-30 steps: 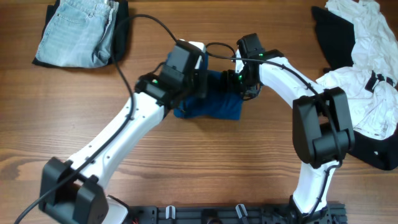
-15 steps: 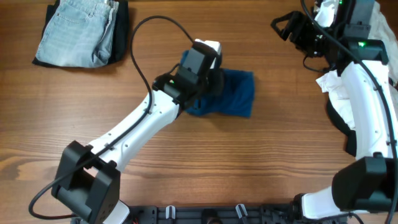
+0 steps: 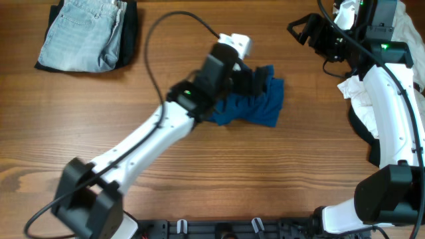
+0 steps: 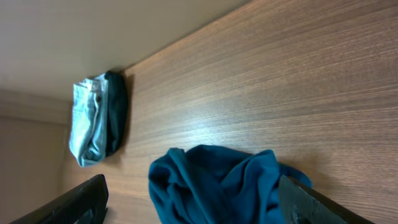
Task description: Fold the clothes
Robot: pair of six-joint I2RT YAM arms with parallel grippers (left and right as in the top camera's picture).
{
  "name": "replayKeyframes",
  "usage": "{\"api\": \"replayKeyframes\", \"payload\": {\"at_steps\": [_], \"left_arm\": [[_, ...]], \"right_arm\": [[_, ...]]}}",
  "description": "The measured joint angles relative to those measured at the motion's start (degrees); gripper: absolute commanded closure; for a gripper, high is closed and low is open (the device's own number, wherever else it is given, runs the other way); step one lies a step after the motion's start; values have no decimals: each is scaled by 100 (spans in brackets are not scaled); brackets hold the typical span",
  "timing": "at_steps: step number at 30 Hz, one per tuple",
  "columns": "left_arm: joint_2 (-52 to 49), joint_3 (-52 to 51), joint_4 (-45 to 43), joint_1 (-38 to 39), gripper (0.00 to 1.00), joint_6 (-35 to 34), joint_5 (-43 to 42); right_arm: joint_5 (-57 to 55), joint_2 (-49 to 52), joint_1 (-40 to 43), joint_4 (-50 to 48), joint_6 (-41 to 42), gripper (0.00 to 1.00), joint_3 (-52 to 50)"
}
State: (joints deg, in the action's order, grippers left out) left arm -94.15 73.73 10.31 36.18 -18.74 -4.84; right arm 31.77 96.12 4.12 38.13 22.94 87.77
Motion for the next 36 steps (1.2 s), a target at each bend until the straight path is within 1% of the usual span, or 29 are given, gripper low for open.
{"api": "replayKeyframes", "payload": {"at_steps": [2, 4, 6, 9, 11, 14, 16, 18, 19, 23, 26, 31, 32, 33, 34, 36], "left_arm": [[356, 0, 87, -284, 0, -2, 28], [1049, 4, 286, -782, 0, -70, 168], [1764, 9, 658, -1373, 0, -214, 348], [2256, 20, 1143, -2050, 0, -297, 466], [2371, 35, 1596, -2533, 0, -326, 527], [2247, 33, 2186, -3029, 0, -350, 542], [2184, 31, 2347, -3281, 0, -352, 544], [2149, 31, 2490, -3580, 0, -352, 544], [2140, 31, 2507, -3718, 0, -354, 566], [2098, 31, 2736, -3980, 0, -367, 570], [2017, 31, 2900, -4002, 0, -369, 570], [1897, 31, 3003, -4002, 0, -391, 566], [1893, 31, 3003, -4002, 0, -391, 566], [1888, 31, 3018, -4002, 0, -393, 564], [1886, 31, 3032, -4002, 0, -393, 566], [1880, 31, 3067, -4002, 0, -393, 566]], "right_arm": [[2, 31, -15, 70, -181, 12, 0], [0, 107, -114, 127, -468, 12, 0], [-33, 208, -385, 149, -824, 12, 0], [-332, 339, -1005, 146, -1239, 16, 0], [-726, 444, -1622, 166, -1519, 17, -2], [-1423, 581, -2529, 192, -1834, 20, -2], [-1725, 645, -2909, 199, -1917, 20, -2], [-2323, 848, -3554, 201, -2011, 21, -2], [-2514, 922, -3707, 203, -2028, 21, -2], [-3469, 1412, -4295, 195, -2068, 21, -2], [-3969, 1749, -4472, 146, -2063, 22, -2], [-4415, 1919, -4433, -9, -1945, 32, -4], [-4548, 1917, -4430, -35, -1862, 36, -4], [-4629, 1919, -4430, -85, -1805, 37, -4], [-4734, 1919, -4433, -107, -1746, 41, -4], [-4916, 1919, -4428, -127, -1659, 44, -4]]}}
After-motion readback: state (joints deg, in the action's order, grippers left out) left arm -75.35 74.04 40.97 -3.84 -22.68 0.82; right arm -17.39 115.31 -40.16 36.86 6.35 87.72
